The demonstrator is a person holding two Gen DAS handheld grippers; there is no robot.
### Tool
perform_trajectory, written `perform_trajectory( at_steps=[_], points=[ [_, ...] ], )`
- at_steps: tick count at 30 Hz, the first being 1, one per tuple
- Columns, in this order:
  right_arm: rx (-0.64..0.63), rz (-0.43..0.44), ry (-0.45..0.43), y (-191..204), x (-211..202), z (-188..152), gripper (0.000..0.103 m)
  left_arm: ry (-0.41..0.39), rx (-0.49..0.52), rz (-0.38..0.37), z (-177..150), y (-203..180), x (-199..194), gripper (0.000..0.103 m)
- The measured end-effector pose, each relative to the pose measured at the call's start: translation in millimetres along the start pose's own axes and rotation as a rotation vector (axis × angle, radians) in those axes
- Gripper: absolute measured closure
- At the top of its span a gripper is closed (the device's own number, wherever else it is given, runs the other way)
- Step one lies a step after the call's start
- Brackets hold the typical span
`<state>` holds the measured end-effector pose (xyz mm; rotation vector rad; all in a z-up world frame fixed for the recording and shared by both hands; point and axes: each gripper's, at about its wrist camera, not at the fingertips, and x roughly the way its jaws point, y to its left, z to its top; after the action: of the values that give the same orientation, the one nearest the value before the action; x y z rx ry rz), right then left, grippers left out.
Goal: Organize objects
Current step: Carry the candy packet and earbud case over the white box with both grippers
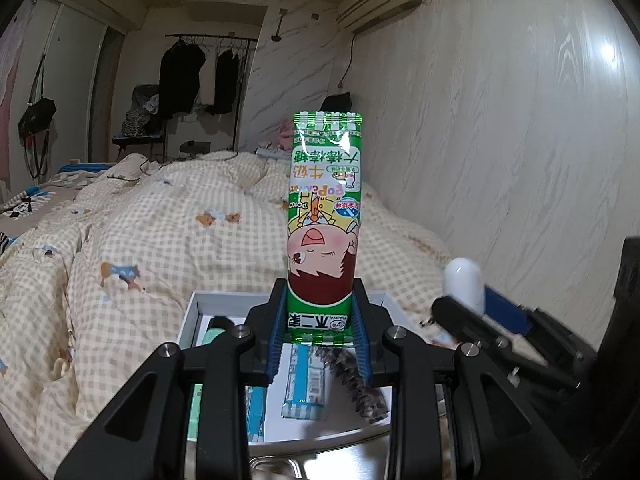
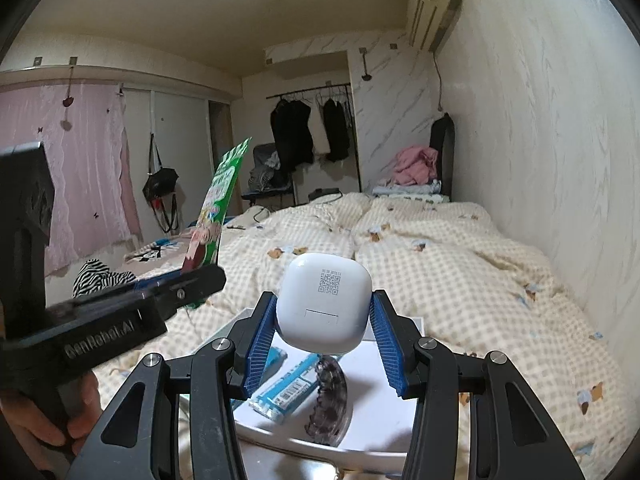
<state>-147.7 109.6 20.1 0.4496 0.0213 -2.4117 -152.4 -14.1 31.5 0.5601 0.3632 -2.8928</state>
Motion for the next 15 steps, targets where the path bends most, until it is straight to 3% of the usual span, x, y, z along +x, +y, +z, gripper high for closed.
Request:
perform_trajectory(
  at_steps=[7,12,15],
  points=[
    [0.079,-0.032,0.136,-9.3,28.6,-2.6,0.056,0.090,-0.021,-0.005,-22.0,3.6,22.9,0.072],
    [0.054,-0.056,0.232,-2.3,63.9,5.8,0.056,0.184,-0.047,0.002,-38.3,11.9,44.9,0.072],
    [0.001,-0.103,0.320,5.4,92.1,4.2,0.056,0.279,-0.033,0.075,-53.8,11.8,60.1,0.072]
  ],
)
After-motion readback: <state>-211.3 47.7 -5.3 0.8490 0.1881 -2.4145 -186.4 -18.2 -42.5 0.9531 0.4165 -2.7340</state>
